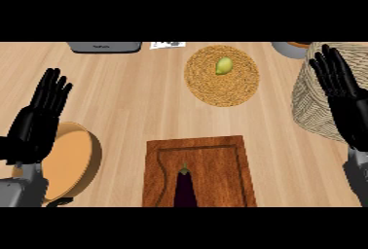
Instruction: Pick the eggplant from the cutting board and place it in the basket
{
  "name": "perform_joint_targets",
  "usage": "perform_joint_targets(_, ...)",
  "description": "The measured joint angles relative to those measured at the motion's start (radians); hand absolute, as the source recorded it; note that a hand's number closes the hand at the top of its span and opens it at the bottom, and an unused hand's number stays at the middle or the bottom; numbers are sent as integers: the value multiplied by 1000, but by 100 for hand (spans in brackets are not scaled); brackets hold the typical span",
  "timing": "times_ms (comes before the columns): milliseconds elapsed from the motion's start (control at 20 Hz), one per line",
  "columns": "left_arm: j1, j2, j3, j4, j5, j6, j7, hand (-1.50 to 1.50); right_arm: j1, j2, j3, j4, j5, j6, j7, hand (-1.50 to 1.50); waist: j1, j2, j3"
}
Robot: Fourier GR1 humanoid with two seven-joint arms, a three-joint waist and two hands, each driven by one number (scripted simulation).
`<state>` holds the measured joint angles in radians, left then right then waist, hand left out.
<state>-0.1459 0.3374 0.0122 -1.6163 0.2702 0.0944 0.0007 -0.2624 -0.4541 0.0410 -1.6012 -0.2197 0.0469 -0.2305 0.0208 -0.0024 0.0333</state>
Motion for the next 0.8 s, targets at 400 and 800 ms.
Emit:
perform_joint_targets(400, -17, 41, -37, 90, -50, -10, 113, 0, -183, 143, 215, 120, -2, 145, 18, -150, 50, 22, -29)
perform_joint_targets(800, -33, 54, -39, 173, -52, -22, 194, 0, -217, 371, 674, 129, 338, -72, 49, -150, 20, 6, -34)
